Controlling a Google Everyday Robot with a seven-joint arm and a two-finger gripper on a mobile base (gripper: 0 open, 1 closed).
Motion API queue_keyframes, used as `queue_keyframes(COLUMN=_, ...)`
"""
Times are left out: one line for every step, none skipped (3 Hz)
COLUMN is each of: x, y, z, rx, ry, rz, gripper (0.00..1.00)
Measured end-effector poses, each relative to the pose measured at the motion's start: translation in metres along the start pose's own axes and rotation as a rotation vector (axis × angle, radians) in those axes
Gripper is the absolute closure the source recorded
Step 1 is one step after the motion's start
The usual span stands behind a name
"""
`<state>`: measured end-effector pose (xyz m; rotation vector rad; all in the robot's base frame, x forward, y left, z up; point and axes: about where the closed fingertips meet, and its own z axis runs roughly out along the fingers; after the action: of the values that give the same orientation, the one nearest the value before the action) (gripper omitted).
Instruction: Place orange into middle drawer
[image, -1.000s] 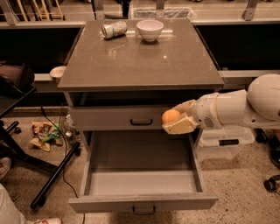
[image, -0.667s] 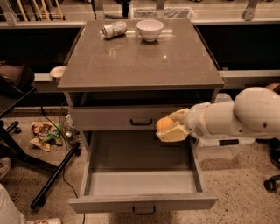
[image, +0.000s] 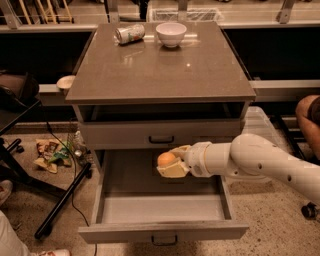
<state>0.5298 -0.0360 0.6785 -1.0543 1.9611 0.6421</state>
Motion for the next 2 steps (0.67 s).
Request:
queue_keyframes(x=0.0, y=0.0, z=0.0, rx=0.0, ry=0.0, rz=0.0, gripper=1.0)
queue_keyframes(x=0.016, y=0.001, z=0.023, rx=0.015, ry=-0.003, rz=0.03, gripper=1.0)
